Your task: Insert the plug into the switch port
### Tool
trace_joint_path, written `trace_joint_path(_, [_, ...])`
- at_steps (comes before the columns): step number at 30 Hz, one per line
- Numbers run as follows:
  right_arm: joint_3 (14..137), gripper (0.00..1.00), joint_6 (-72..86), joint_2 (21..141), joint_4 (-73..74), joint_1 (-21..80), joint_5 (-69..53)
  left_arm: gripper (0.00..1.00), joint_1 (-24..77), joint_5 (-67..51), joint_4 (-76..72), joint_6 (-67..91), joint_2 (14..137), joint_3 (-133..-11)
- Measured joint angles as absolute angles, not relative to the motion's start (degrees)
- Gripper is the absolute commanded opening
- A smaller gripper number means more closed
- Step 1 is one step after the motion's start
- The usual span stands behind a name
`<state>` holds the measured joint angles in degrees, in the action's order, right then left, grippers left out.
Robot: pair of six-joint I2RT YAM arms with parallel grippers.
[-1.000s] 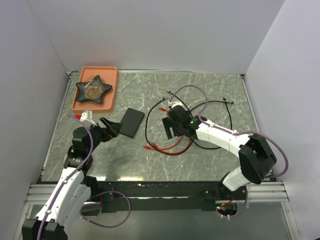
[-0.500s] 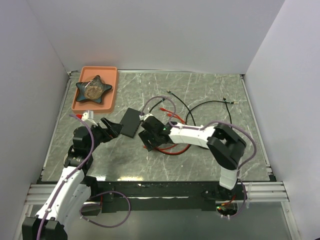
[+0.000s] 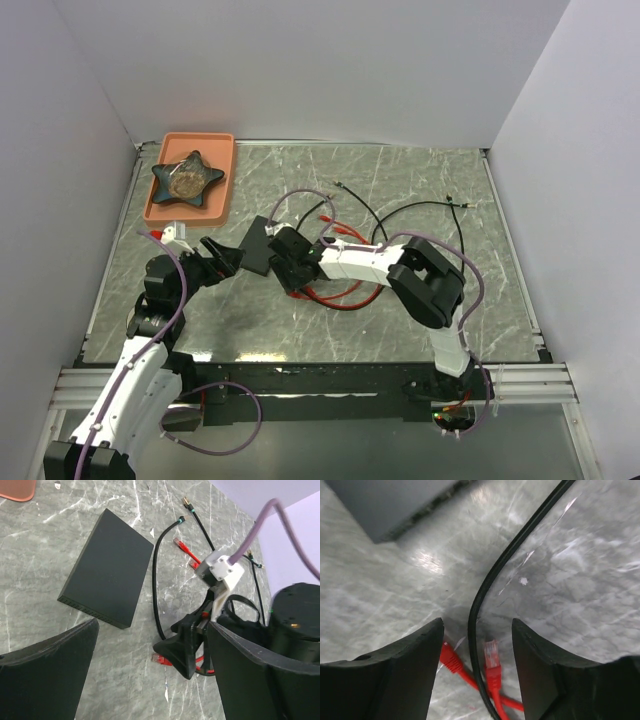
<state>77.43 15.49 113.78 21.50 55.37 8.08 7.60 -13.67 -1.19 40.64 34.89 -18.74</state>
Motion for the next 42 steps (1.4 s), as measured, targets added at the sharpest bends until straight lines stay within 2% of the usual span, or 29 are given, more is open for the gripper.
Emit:
trace_joint_path(2, [77.71, 0.51, 15.49, 114.45, 21.56, 55.37, 8.05, 0.96, 7.6, -13.67, -1.04, 40.53, 34.85, -18.74])
trace_joint_path(3, [77.76, 0.37, 15.46, 114.45, 21.45, 55.37, 7.92, 0.96, 7.6, -13.67, -1.02, 40.51, 34.83, -18.74])
trace_joint_path(5, [77.8, 0.19, 15.42, 114.56, 21.5, 55.37, 8.01, 0.96, 7.6, -13.65, -0.99, 40.51, 34.83, -18.74])
trace_joint_path(6, [77.8, 0.02, 15.35, 114.56, 21.52, 55.35, 8.01, 0.96, 7.6, -13.65, -0.99, 40.53, 34.83, -18.74])
trace_joint_path(7, [77.8, 0.0, 15.25, 114.59, 21.65, 55.35, 8.21, 0.96, 7.6, -13.65, -0.99, 40.53, 34.83, -18.74])
trace_joint_path(16, [74.43, 0.0, 15.2, 110.78, 20.21, 54.94, 7.03, 0.96, 7.6, -13.63, -0.97, 40.47, 34.7, -18.74])
trace_joint_path(24, [65.32, 0.0, 16.25, 89.23, 16.64, 47.64, 2.7, 0.96, 7.6, -13.61, -0.97, 40.1, 34.83, -18.74])
trace_joint_path(28, [64.6, 0.0, 16.84, 85.95, 16.75, 41.25, 8.64, 0.96, 7.6, -13.61, -0.95, 40.1, 35.09, -18.74])
trace_joint_path(29, [64.6, 0.07, 16.91, 86.43, 17.45, 39.86, 11.0, 0.96, 7.6, -13.61, -0.95, 40.1, 35.09, -18.74])
trace_joint_path(30, [64.58, 0.27, 17.04, 87.13, 18.57, 38.54, 13.17, 0.96, 7.6, -13.61, -0.95, 40.1, 35.09, -18.74])
trace_joint_path(32, [64.58, 0.47, 17.28, 88.66, 20.84, 36.62, 16.73, 0.96, 7.6, -13.63, -0.95, 40.07, 35.09, -18.74])
trace_joint_path(33, [64.58, 0.66, 17.15, 89.25, 22.09, 36.16, 18.11, 0.96, 7.6, -13.63, -0.95, 40.1, 35.09, -18.74])
trace_joint_path(36, [64.58, 0.9, 16.88, 89.69, 24.8, 36.58, 20.1, 0.96, 7.6, -13.63, -0.97, 40.1, 35.09, -18.74])
trace_joint_path(37, [64.58, 0.96, 16.6, 89.69, 25.17, 37.17, 20.45, 0.96, 7.6, -13.63, -0.95, 40.1, 35.09, -18.74])
trace_joint_path(42, [64.07, 0.97, 14.83, 89.67, 24.53, 43.86, 19.92, 0.96, 7.6, -13.63, -0.97, 40.1, 35.44, -18.74])
